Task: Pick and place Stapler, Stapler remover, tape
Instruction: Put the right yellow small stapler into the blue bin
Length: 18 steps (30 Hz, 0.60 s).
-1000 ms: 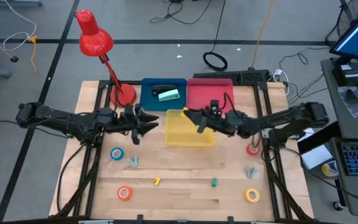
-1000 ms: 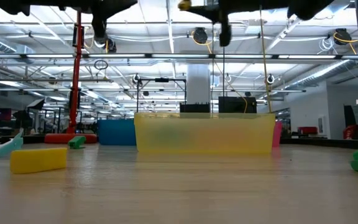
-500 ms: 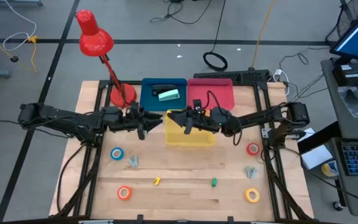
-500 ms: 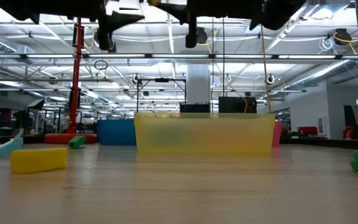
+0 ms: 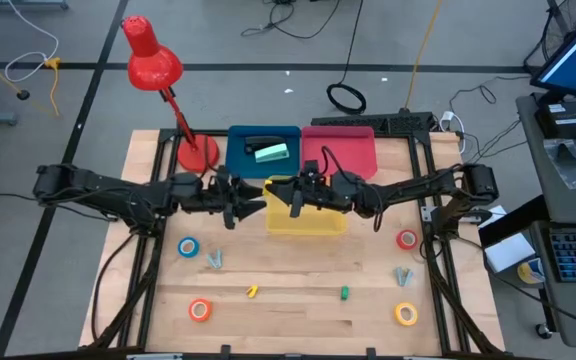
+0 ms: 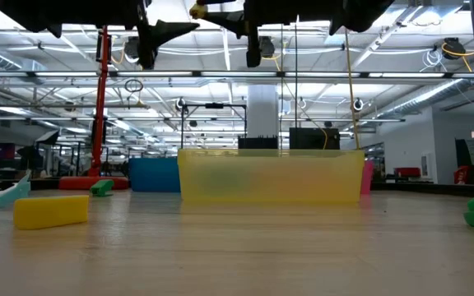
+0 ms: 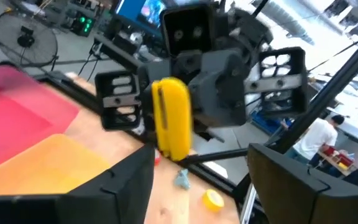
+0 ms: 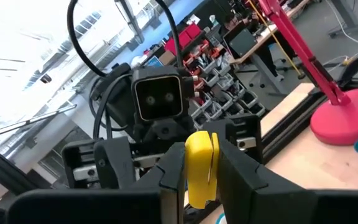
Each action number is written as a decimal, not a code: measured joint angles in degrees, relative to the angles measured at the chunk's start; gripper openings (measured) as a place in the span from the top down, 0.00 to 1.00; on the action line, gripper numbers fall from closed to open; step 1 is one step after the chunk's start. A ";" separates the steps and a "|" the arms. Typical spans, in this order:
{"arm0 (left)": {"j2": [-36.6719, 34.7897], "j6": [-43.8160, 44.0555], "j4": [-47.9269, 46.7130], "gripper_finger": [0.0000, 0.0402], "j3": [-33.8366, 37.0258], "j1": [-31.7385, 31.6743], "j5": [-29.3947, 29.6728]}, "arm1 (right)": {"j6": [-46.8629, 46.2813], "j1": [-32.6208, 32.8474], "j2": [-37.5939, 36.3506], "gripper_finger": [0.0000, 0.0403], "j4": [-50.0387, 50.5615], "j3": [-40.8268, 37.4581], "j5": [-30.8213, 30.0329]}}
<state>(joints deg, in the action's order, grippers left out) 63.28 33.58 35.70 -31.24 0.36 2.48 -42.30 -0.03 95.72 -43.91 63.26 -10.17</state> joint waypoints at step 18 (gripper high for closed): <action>2.85 0.15 1.66 0.50 -0.24 -2.37 -4.03 | -3.52 0.17 0.00 0.87 4.32 -0.04 1.51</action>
<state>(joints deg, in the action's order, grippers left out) 66.13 33.74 37.36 -31.48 -2.01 -1.55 -45.82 0.14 95.72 -39.59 63.22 -8.67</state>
